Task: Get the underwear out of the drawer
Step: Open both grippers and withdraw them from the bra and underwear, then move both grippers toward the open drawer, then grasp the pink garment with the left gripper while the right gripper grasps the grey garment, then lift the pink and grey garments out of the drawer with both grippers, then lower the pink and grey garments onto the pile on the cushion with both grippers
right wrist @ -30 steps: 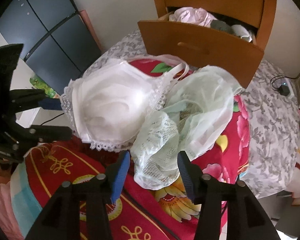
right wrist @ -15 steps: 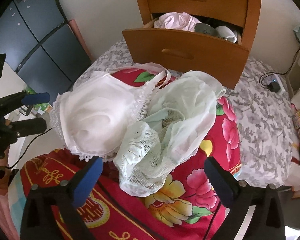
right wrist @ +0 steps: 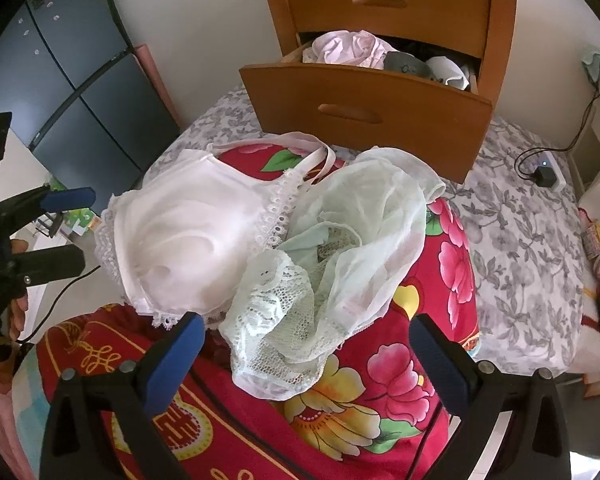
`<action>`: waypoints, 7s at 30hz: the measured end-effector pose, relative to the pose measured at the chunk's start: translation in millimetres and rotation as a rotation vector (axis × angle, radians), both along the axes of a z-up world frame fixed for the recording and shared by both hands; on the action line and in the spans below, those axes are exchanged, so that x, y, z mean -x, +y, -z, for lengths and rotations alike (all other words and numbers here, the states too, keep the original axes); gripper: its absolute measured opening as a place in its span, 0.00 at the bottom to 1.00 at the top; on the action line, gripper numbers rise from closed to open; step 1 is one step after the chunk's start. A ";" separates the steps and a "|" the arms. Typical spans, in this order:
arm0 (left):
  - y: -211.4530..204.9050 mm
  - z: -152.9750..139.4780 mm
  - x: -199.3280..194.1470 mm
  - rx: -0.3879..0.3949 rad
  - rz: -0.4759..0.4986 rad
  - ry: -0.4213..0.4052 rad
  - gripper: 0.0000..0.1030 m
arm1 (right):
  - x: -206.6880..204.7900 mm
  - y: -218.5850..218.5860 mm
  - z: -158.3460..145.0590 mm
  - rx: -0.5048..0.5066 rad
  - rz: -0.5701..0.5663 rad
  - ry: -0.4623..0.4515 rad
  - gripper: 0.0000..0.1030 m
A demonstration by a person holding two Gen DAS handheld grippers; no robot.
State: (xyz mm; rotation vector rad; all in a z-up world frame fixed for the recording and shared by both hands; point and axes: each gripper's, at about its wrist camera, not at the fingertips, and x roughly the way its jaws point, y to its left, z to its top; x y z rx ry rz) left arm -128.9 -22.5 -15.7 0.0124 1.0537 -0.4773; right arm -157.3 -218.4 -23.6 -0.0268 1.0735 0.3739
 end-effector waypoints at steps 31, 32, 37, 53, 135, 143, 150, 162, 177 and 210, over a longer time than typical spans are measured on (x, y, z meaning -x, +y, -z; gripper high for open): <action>9.4 -84.4 -182.2 0.070 -0.139 -0.165 1.00 | -134.8 -50.0 -112.3 -0.028 0.098 -0.246 1.00; 7.2 -85.4 -189.6 0.058 -0.138 -0.176 1.00 | -145.0 -52.0 -114.4 -0.032 0.099 -0.244 1.00; 1.3 -87.2 -224.9 0.091 -0.152 -0.189 1.00 | -191.5 -56.8 -119.4 -0.038 0.100 -0.233 1.00; -7.0 -1.9 -354.8 -0.002 -0.316 0.093 1.00 | -323.3 -59.8 -39.9 -0.003 0.187 0.060 0.95; -23.8 -191.8 -260.1 0.174 -0.145 -0.357 0.08 | -252.0 -56.7 -220.3 -0.155 0.213 -0.295 0.13; -22.4 -216.3 -206.5 0.114 -0.121 -0.379 0.08 | -203.6 -40.0 -262.1 -0.124 0.177 -0.354 0.13; -17.3 -226.9 -163.3 0.103 -0.099 -0.393 0.08 | -159.2 -29.9 -272.8 -0.100 0.138 -0.362 0.13; -22.9 -224.0 -85.8 0.082 0.014 -0.445 0.08 | -101.9 -13.4 -255.6 -0.069 0.048 -0.338 0.13; -50.0 -139.3 -78.2 0.051 0.080 -0.317 0.08 | -71.0 7.3 -159.6 0.024 -0.041 -0.197 0.13; -64.3 37.1 4.2 0.019 0.283 0.092 0.09 | 6.5 25.0 24.7 0.002 -0.175 0.130 0.16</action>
